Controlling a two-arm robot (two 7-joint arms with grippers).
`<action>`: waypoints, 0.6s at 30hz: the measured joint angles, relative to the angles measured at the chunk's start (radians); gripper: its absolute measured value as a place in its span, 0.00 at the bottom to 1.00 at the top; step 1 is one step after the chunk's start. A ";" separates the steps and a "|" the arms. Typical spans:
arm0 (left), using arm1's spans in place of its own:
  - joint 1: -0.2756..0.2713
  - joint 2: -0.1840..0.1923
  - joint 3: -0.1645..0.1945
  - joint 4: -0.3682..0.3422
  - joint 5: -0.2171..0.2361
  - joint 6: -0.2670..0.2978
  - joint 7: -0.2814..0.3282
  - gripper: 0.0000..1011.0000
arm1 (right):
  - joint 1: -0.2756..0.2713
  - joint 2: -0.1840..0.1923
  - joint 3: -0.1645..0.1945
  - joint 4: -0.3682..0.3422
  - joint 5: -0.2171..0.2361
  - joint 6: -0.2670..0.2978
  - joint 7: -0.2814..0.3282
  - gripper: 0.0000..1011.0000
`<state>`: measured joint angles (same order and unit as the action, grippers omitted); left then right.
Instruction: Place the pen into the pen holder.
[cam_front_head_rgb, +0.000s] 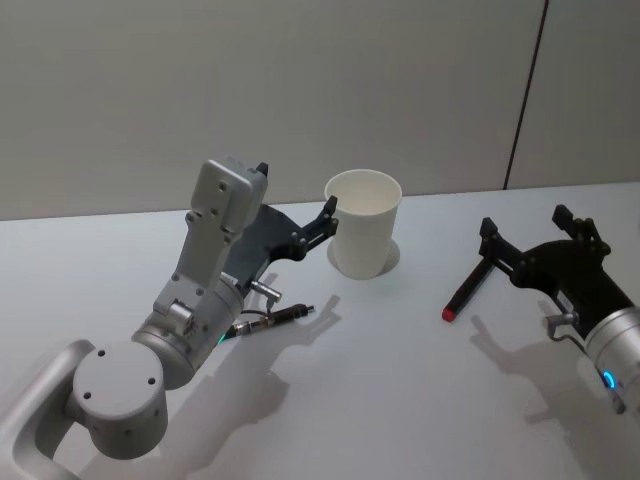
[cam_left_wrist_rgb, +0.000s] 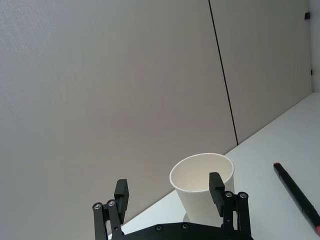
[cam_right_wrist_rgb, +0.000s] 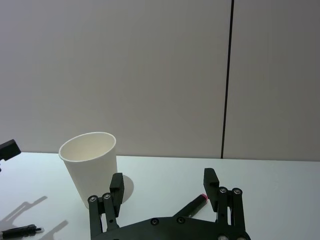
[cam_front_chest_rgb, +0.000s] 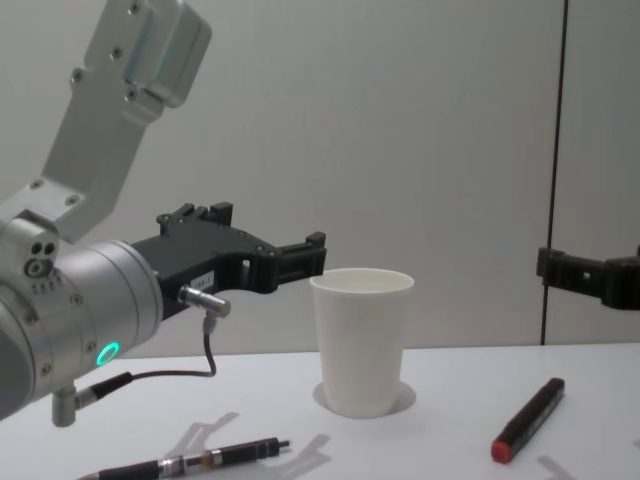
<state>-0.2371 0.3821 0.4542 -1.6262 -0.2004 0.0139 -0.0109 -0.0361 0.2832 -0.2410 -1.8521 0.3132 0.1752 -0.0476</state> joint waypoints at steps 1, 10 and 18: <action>0.000 0.000 0.000 0.000 0.000 0.000 0.000 0.99 | 0.002 -0.002 0.000 0.000 0.000 0.005 -0.004 0.99; 0.000 0.000 0.000 0.000 0.000 0.000 0.000 0.99 | 0.035 -0.028 -0.001 0.014 -0.031 0.090 -0.036 0.99; 0.000 0.000 0.000 0.000 0.000 0.000 0.000 0.99 | 0.077 -0.057 -0.008 0.049 -0.065 0.160 -0.041 0.99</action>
<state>-0.2371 0.3821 0.4543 -1.6262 -0.2004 0.0139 -0.0110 0.0405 0.2261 -0.2492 -1.8028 0.2486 0.3353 -0.0883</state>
